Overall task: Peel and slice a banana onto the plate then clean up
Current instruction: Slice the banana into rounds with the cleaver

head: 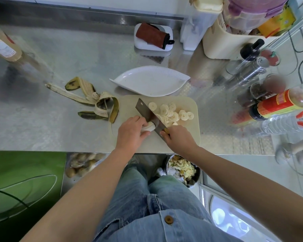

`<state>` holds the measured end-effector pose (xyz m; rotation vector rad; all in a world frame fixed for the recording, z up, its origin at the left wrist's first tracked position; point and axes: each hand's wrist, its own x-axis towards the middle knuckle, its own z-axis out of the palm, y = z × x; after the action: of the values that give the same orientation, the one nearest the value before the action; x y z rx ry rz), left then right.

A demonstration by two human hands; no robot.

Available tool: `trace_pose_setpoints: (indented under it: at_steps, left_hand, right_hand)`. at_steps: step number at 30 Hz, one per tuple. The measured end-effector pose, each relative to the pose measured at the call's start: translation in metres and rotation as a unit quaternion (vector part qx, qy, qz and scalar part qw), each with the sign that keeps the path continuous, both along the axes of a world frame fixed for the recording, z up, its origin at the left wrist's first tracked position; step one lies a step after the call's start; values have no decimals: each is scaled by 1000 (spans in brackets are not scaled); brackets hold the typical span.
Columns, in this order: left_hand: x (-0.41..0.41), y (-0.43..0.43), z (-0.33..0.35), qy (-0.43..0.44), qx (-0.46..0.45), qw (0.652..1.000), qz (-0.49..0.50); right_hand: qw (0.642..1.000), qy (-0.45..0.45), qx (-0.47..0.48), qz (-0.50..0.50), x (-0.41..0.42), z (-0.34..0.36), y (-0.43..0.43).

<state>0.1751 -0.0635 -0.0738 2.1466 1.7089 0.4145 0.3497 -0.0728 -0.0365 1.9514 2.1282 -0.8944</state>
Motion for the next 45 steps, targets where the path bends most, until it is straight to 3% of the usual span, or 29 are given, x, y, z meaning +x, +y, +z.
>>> trace_pose_setpoints:
  at_steps: [7, 26, 35, 45]
  left_hand:
    - [-1, 0, -2, -5, 2, 1000, -6]
    - [0, -1, -1, -7, -7, 1000, 5]
    - [-1, 0, -2, -12, -8, 1000, -1]
    - [0, 1, -4, -17, 1, 1000, -2]
  right_hand:
    - [999, 27, 40, -14, 13, 15, 7]
    - [1000, 9, -17, -3, 9, 3, -4]
    - [998, 47, 37, -22, 14, 11, 6]
    - [1000, 11, 13, 1, 13, 20, 5]
